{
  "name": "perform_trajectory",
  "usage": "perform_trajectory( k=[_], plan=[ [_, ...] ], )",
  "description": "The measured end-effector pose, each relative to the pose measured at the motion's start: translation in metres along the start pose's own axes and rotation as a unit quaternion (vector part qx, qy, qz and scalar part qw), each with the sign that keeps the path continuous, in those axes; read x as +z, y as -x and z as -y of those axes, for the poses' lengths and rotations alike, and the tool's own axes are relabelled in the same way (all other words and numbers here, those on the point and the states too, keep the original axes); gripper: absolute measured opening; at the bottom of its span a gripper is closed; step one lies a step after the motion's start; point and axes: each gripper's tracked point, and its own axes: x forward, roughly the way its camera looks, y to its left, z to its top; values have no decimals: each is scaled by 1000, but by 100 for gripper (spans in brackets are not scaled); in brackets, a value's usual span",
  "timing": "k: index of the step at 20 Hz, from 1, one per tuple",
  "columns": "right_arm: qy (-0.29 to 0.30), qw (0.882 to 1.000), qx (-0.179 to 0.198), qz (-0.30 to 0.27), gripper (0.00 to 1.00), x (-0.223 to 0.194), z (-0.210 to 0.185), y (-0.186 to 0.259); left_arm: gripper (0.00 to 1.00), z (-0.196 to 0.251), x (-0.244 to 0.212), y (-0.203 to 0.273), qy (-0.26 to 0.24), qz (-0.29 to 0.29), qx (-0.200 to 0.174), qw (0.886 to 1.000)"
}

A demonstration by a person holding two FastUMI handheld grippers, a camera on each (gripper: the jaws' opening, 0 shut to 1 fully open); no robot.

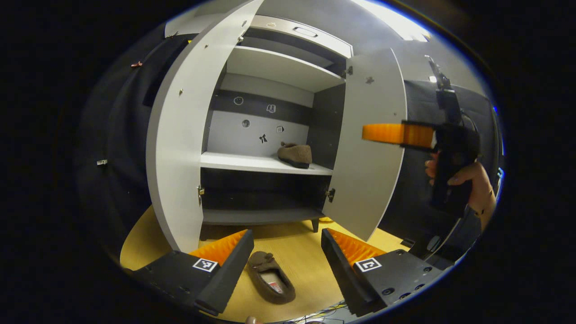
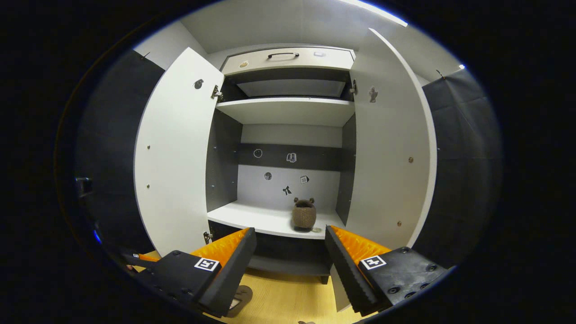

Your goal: Grab one shoe with the right hand and put it into the shoe cabinet, grab the other shoe with the left hand and put it into the shoe cabinet; then close the right door with the right hand and the left door with the left hand.

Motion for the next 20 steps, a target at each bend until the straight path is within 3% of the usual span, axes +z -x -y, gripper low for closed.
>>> perform_trajectory(
  k=[5, 8, 12, 15, 20],
  plan=[
    [24, 999, -5, 28, 98, 10, 8, 22, 95, -15, -63, -38, -17, -26, 31, 999],
    [27, 999, 11, 14, 98, -5, 2, 25, 94, -26, -108, -62, 4, -60, 49, 997],
    [41, 999, 33, -8, 98, -28, 0, 27, 94, -49, -162, -84, -9, -107, 89, 990],
    [40, 998, 42, -17, 98, -41, 3, 22, 94, -51, -185, -99, 11, -121, 83, 989],
    [26, 997, 47, -46, 98, -71, 11, 12, 95, -68, -198, -117, 33, -119, 103, 987]
  ],
)
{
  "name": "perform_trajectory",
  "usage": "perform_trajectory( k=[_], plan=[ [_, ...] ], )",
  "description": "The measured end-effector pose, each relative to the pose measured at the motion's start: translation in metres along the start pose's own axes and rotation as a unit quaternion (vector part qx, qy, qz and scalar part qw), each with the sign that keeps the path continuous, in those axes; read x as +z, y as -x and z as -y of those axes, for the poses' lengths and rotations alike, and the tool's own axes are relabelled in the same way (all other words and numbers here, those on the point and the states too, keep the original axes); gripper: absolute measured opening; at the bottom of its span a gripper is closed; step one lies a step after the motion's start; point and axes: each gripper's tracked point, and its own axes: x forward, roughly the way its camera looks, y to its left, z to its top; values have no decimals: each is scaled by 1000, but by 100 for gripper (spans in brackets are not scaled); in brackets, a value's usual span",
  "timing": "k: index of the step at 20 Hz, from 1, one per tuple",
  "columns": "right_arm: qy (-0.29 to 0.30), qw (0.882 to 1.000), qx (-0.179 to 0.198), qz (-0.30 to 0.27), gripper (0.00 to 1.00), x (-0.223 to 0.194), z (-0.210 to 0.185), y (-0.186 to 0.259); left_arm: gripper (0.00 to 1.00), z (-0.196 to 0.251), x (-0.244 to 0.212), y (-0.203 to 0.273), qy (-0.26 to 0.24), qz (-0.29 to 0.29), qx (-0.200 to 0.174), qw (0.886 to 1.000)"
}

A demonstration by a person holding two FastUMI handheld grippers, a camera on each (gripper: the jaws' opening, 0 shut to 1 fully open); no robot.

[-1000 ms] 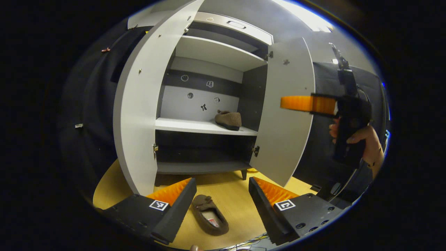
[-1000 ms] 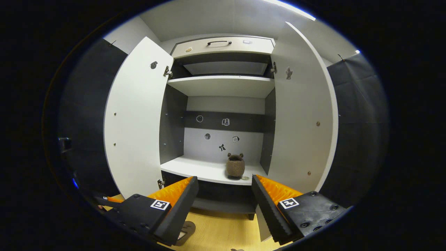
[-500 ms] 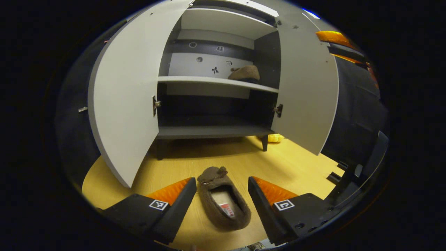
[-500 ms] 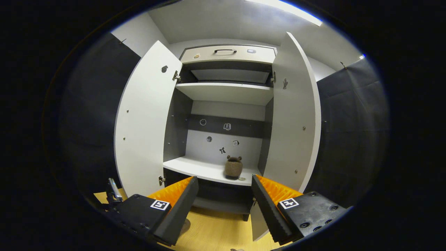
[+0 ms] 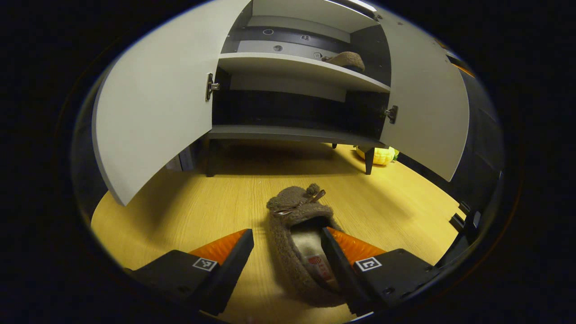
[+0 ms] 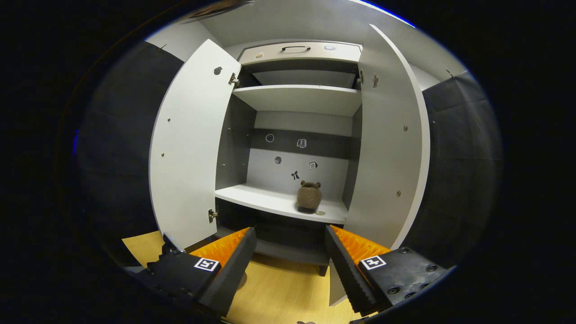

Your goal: Grab one shoe with the right hand and put it into the shoe cabinet, grab the other shoe with the left hand and put it into the shoe cabinet; then close the right door with the right hand and the left door with the left hand.

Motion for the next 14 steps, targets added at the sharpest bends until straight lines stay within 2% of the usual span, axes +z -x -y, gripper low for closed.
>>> perform_trajectory(
  k=[4, 6, 7, 9, 14],
  plan=[
    [-1, 1000, 7, -15, 98, -13, 2, -11, 90, -5, -2, -19, 6, -16, -5, 1000],
    [-6, 1000, 12, -19, 98, -16, 0, -17, 83, -12, -6, -28, 2, -27, 6, 1000],
    [-7, 1000, 14, -20, 98, -17, 0, -20, 74, -11, -8, -32, 4, -36, -2, 999],
    [-7, 1000, 15, -25, 98, -21, 2, -26, 65, -9, -3, -39, 8, -29, -8, 1000],
    [-10, 999, 20, -44, 98, -34, 0, -38, 46, -8, 0, -53, -37, -27, -8, 999]
  ],
)
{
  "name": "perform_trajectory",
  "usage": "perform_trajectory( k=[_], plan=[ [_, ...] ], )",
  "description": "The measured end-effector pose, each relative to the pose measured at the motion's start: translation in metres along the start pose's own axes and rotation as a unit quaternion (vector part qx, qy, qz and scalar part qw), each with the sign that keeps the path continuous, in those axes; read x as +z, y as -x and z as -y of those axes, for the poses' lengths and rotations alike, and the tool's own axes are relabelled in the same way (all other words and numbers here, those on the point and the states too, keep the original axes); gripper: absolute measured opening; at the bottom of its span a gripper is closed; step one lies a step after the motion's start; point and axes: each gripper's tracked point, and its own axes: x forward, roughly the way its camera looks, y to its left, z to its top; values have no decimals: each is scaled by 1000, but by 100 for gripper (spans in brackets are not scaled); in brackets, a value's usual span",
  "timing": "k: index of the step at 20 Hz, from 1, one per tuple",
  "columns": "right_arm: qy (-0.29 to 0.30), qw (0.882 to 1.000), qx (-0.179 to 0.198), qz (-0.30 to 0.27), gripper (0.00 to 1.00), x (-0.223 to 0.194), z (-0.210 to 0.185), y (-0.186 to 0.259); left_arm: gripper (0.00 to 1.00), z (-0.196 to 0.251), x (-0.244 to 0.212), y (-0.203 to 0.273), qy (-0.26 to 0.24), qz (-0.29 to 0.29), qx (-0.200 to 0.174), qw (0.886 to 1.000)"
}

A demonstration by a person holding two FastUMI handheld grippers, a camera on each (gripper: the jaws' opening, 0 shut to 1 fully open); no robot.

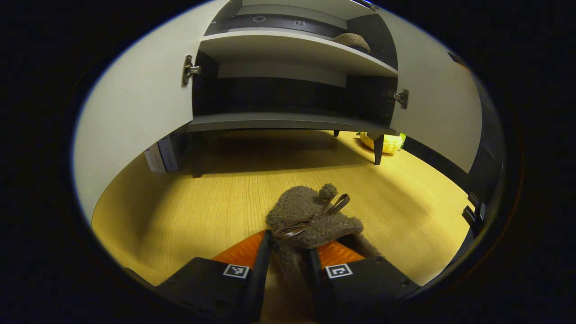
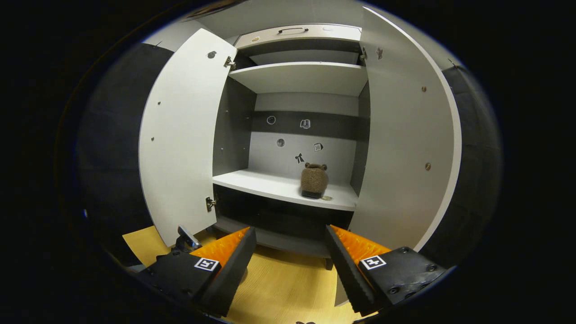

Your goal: Grab one shoe with the right hand and put it into the shoe cabinet, grab the other shoe with the left hand and put it into the shoe cabinet; then close the right door with the right hand and the left door with the left hand.

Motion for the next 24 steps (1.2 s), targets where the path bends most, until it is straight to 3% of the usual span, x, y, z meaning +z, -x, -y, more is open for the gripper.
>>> perform_trajectory(
  k=[3, 4, 5, 7, 12, 18, 24],
  plan=[
    [3, 1000, 4, -6, 98, -3, -3, -6, 24, -6, 1, -4, -8, 3, 17, 1000],
    [3, 1000, 5, -8, 98, -4, -4, -8, 22, -8, 1, -4, -8, 4, 22, 1000],
    [3, 1000, 6, -10, 98, -5, -5, -9, 11, -7, 1, -3, -10, 4, 21, 1000],
    [2, 1000, 9, -14, 98, -6, -11, -8, 7, -7, 1, -2, -13, 1, 18, 1000],
    [5, 1000, 13, -10, 98, 5, -17, -7, 5, -6, 12, 23, 2, 4, 13, 1000],
    [8, 1000, 3, 1, 98, 26, -26, 4, 5, -10, 81, 114, -16, 40, 34, 999],
    [4, 999, -27, 22, 98, 56, -39, 28, 6, -17, 137, 195, 40, 32, 21, 998]
  ],
)
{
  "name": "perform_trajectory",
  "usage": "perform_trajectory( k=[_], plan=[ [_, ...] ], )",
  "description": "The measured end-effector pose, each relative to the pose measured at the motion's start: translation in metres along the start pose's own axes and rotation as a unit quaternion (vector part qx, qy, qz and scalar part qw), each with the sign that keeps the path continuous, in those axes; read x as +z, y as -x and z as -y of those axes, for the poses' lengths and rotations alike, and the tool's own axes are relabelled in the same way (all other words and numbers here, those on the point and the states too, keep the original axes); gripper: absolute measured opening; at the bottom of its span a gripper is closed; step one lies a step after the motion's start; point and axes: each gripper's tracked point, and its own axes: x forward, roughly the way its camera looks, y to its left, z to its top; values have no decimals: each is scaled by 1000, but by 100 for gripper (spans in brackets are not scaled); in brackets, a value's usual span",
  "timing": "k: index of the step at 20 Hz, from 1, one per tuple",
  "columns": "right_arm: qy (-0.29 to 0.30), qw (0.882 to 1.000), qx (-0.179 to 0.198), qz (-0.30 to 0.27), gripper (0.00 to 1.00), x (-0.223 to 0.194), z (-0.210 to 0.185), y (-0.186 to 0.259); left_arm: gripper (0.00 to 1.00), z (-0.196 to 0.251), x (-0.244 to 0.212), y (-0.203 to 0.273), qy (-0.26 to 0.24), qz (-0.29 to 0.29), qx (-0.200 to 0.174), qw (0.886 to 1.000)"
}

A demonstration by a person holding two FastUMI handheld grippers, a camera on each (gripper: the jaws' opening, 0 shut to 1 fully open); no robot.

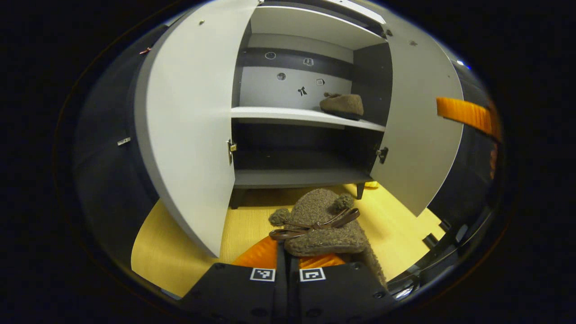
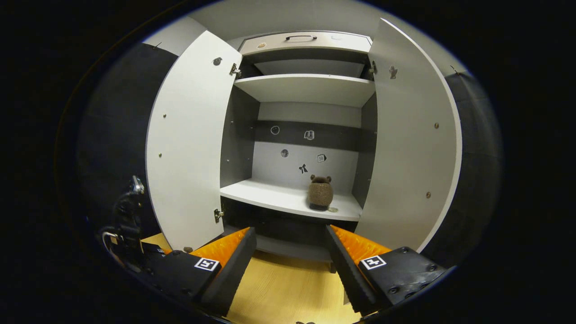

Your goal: Grab one shoe with the right hand and put it into the shoe cabinet, grab the other shoe with the left hand and put it into the shoe cabinet; then close the right door with the right hand and the left door with the left hand.

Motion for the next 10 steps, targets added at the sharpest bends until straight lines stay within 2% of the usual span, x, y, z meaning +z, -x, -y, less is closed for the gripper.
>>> perform_trajectory(
  k=[4, 7, 10],
  plan=[
    [6, 1000, -19, 13, 98, 19, -4, 11, 5, -9, 64, 26, -24, 24, 2, 999],
    [7, 999, -17, 30, 98, 34, -7, 8, 5, -4, 113, 31, -40, 47, 0, 998],
    [10, 999, -1, 48, 98, 51, -13, 0, 5, 2, 155, 22, -31, 65, 1, 997]
  ],
)
